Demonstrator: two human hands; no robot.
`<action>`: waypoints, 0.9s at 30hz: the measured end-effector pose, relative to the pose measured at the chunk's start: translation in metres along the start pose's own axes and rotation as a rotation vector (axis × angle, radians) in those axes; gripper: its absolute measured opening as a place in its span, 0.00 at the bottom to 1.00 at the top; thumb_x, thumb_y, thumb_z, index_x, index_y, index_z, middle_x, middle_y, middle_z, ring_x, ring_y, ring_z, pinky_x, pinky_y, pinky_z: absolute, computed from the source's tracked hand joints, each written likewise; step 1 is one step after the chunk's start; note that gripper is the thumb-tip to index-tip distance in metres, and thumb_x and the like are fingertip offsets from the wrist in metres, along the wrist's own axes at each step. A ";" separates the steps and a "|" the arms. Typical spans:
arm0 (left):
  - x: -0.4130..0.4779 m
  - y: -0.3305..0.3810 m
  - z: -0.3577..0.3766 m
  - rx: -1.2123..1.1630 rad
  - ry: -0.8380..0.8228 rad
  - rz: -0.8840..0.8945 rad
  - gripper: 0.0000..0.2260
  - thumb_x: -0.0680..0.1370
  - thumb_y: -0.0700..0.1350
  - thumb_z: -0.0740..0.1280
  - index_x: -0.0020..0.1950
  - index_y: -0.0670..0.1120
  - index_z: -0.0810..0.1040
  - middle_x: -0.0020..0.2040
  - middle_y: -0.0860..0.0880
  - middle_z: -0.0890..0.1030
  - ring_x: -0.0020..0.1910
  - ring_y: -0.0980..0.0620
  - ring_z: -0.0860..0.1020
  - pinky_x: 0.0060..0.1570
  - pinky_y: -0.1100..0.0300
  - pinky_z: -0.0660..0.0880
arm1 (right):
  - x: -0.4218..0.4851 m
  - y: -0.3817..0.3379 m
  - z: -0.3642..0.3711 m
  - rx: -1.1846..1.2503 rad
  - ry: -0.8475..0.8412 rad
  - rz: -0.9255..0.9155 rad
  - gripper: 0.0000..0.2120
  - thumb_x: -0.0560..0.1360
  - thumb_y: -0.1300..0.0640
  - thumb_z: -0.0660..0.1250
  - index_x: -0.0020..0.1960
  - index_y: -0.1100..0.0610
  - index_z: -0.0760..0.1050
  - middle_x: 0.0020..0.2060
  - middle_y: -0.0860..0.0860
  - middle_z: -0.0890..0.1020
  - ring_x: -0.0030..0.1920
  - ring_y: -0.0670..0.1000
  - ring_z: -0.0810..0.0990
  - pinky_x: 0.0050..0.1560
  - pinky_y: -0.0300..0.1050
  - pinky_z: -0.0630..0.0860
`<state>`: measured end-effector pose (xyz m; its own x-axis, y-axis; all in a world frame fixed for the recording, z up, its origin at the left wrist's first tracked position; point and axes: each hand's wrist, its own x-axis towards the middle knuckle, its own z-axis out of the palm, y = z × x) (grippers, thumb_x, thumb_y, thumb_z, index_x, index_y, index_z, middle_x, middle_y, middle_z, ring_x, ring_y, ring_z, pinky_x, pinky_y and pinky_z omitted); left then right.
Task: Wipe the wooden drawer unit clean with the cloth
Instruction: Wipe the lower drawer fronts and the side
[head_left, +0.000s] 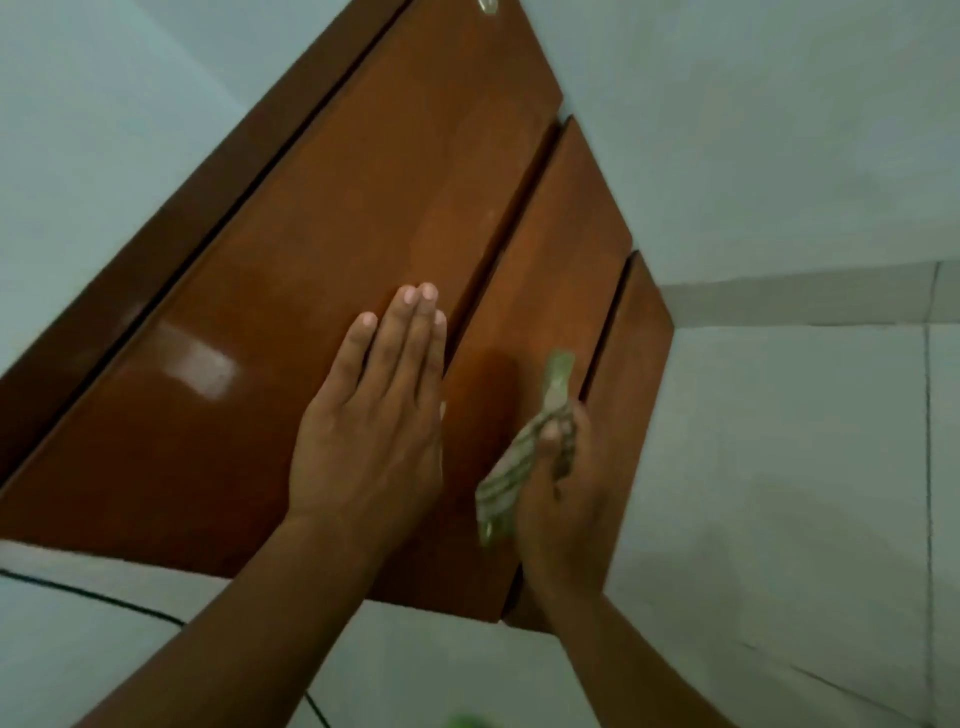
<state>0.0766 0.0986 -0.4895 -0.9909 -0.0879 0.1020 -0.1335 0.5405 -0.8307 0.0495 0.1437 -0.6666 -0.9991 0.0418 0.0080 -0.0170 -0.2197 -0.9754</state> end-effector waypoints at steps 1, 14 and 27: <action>-0.008 -0.004 0.000 -0.008 0.020 -0.011 0.28 0.84 0.50 0.40 0.80 0.36 0.39 0.82 0.37 0.39 0.81 0.42 0.39 0.79 0.45 0.41 | -0.043 0.002 -0.001 0.026 -0.041 -0.080 0.18 0.83 0.50 0.55 0.71 0.50 0.71 0.62 0.47 0.78 0.63 0.49 0.78 0.62 0.42 0.76; -0.025 -0.013 0.002 0.023 0.023 0.004 0.30 0.83 0.52 0.36 0.80 0.36 0.37 0.81 0.37 0.37 0.81 0.42 0.37 0.79 0.44 0.40 | 0.024 0.009 0.042 -0.083 -0.306 -0.306 0.27 0.85 0.49 0.46 0.82 0.55 0.48 0.82 0.50 0.49 0.82 0.50 0.44 0.81 0.58 0.45; 0.032 0.030 0.024 0.048 -0.134 0.225 0.31 0.82 0.53 0.34 0.74 0.34 0.25 0.75 0.33 0.24 0.76 0.37 0.26 0.75 0.43 0.27 | 0.252 0.048 0.034 -0.147 -0.044 0.006 0.17 0.85 0.54 0.52 0.69 0.49 0.73 0.57 0.53 0.83 0.50 0.47 0.80 0.54 0.45 0.76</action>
<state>0.0410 0.0918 -0.5244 -0.9839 -0.0815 -0.1588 0.0942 0.5186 -0.8498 -0.2041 0.1110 -0.7043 -1.0000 -0.0025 0.0087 -0.0085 -0.0750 -0.9971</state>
